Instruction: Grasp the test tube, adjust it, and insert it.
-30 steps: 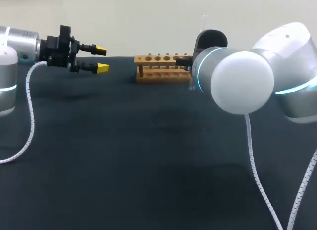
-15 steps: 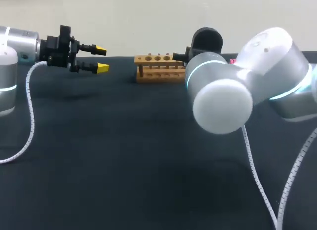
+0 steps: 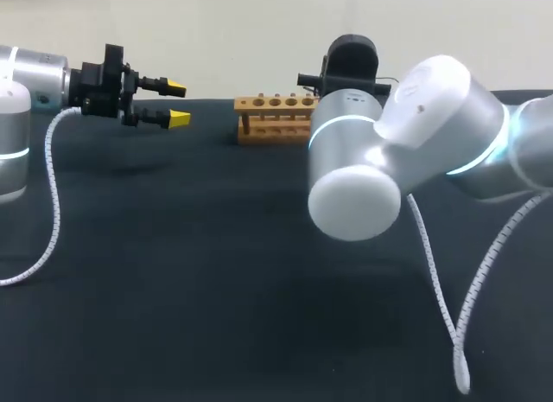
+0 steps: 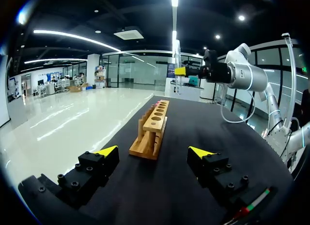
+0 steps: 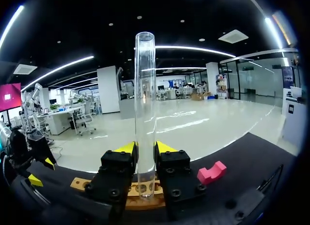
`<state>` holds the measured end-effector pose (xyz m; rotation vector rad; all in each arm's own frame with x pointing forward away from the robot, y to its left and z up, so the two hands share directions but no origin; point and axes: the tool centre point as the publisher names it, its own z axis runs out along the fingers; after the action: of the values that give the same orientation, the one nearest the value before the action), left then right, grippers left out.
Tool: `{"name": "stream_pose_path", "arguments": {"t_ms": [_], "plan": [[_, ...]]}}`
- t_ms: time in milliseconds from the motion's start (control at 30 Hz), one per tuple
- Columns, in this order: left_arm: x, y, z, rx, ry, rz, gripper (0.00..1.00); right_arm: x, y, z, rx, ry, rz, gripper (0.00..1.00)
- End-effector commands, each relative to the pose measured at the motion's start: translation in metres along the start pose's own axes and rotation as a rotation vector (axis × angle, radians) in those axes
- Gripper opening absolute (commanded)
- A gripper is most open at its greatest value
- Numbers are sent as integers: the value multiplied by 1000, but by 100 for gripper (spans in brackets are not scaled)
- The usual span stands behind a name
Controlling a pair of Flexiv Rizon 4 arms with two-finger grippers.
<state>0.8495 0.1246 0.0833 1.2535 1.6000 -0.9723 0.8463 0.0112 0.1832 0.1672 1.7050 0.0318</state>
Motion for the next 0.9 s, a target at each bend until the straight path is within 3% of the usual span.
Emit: {"name": "stream_pose_path", "arguments": {"t_ms": [33,400,900], "plan": [[1,2,0,5,-2,3,100,5,4,13,6,-52,-12,0],[1,2,0,5,-2,3,100,1,10,33,6,-109,9,0],[1,2,0,5,-2,3,100,10,11,49,-1,-109,20,0]]}}
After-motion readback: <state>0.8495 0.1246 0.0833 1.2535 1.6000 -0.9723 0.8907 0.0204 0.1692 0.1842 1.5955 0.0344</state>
